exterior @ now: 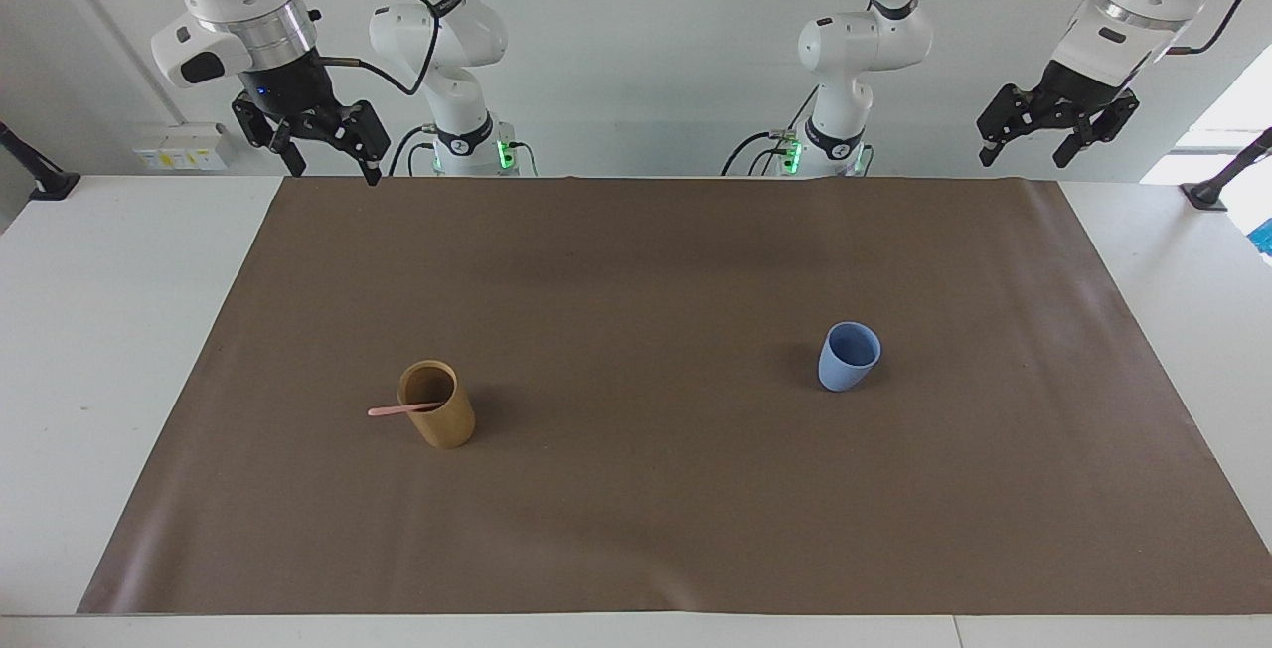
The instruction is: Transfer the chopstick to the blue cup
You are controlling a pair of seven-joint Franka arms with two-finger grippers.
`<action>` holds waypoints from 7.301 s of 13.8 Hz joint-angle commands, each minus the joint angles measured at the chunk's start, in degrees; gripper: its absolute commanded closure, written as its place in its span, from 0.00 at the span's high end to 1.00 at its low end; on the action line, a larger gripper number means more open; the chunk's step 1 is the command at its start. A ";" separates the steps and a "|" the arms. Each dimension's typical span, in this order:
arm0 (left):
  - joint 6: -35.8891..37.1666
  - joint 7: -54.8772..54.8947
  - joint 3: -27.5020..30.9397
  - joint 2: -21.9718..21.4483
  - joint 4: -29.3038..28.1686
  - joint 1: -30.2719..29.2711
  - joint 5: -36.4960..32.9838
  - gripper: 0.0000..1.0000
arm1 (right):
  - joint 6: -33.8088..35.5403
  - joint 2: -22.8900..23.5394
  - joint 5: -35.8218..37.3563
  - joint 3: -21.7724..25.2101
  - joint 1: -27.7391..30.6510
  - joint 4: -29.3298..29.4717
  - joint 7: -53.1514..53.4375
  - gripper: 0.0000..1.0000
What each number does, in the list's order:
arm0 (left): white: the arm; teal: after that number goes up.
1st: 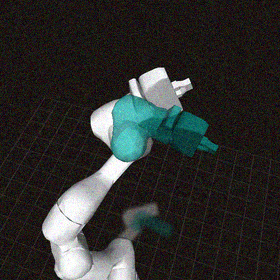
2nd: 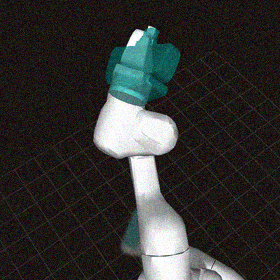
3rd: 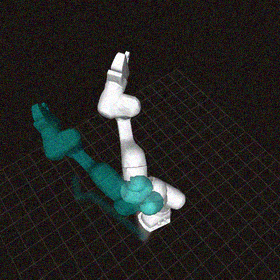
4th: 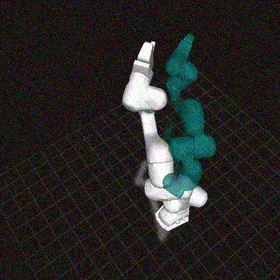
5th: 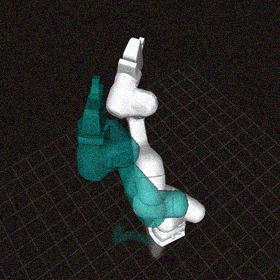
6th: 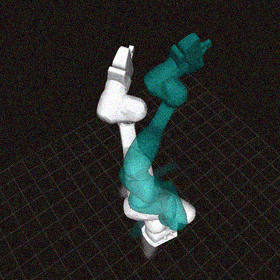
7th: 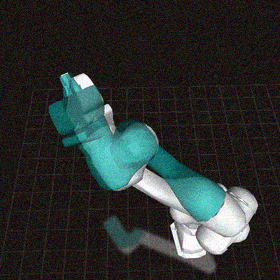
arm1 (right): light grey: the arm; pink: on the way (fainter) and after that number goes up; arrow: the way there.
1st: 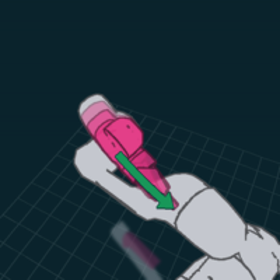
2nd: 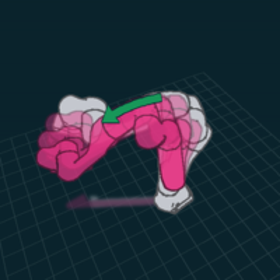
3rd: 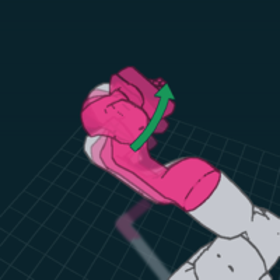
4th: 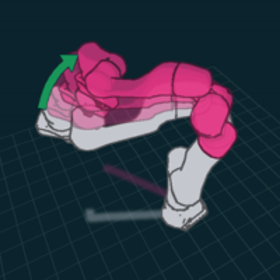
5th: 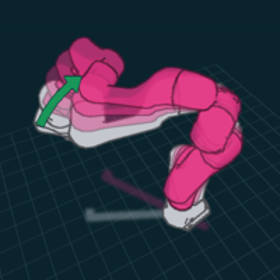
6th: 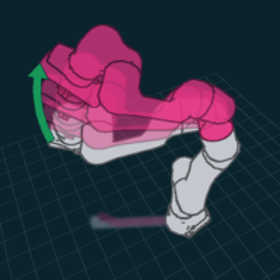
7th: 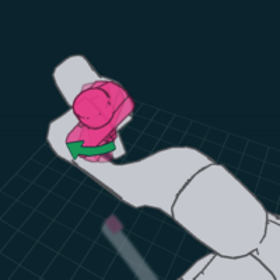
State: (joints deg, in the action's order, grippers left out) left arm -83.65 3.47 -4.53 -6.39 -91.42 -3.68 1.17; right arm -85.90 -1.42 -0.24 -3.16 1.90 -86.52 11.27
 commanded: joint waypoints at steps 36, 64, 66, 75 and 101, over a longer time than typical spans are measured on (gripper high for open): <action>-41.78 -17.53 -0.57 19.23 -17.75 11.86 -0.47 0.00 | -18.23 13.36 0.76 -0.97 -0.14 1.53 -5.81 1.00; -46.34 -43.90 -0.92 31.71 -4.03 36.82 -8.29 0.99 | -40.22 21.48 -4.86 -1.14 -1.46 -0.49 -6.96 0.00; -44.85 -43.64 -0.92 30.57 -3.59 35.77 -8.29 1.00 | -38.30 17.27 -4.86 -1.06 -1.54 -2.94 -6.78 0.00; -29.65 -31.54 -0.40 17.75 -2.71 25.15 -5.50 1.00 | -33.01 6.00 -4.68 -1.23 -1.98 -5.06 -6.87 0.00; -2.65 3.30 -0.22 1.38 -2.53 0.52 -1.62 1.00 | -57.00 12.15 -1.34 -1.32 -24.92 -13.06 8.95 0.00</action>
State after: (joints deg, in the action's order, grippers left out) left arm -86.88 8.24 -4.35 -4.03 -93.61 -2.62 -0.26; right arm -140.99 11.60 -2.79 -4.50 -23.06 -97.35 19.91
